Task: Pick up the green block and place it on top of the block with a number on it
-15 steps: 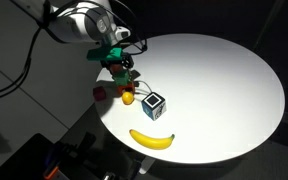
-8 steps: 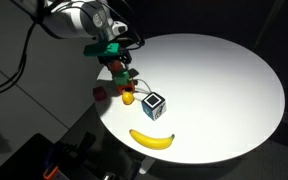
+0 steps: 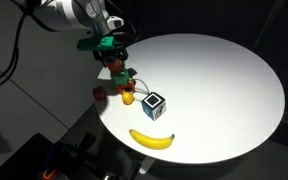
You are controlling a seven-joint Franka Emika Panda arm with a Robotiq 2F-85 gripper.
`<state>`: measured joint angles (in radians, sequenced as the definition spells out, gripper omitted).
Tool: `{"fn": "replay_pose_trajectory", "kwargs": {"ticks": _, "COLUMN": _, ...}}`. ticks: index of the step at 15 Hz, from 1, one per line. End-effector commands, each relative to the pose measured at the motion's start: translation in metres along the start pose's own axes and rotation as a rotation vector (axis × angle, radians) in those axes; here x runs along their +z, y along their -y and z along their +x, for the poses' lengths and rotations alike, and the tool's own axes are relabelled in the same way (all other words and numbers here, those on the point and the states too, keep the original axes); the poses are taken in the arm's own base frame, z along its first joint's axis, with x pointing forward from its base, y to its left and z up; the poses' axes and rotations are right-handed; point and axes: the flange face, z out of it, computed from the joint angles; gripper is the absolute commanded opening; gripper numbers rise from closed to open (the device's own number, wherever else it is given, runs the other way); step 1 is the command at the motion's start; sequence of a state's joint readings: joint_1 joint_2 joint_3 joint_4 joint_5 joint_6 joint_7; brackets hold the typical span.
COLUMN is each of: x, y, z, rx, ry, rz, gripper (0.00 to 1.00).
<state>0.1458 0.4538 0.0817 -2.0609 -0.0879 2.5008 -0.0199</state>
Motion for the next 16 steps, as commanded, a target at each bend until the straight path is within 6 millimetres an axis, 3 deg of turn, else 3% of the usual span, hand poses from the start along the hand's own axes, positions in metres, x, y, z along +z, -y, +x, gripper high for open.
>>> {"fn": "replay_pose_trajectory", "kwargs": {"ticks": 1, "x": -0.019, "y": 0.007, "z": -0.013, "rx": 0.016, "ry": 0.028, "rz": -0.004, "gripper": 1.00}}
{"fn": "replay_pose_trajectory", "kwargs": {"ticks": 16, "x": -0.058, "y": 0.026, "z": -0.055, "rx": -0.012, "ry": 0.118, "rz": -0.026, "gripper": 1.00}}
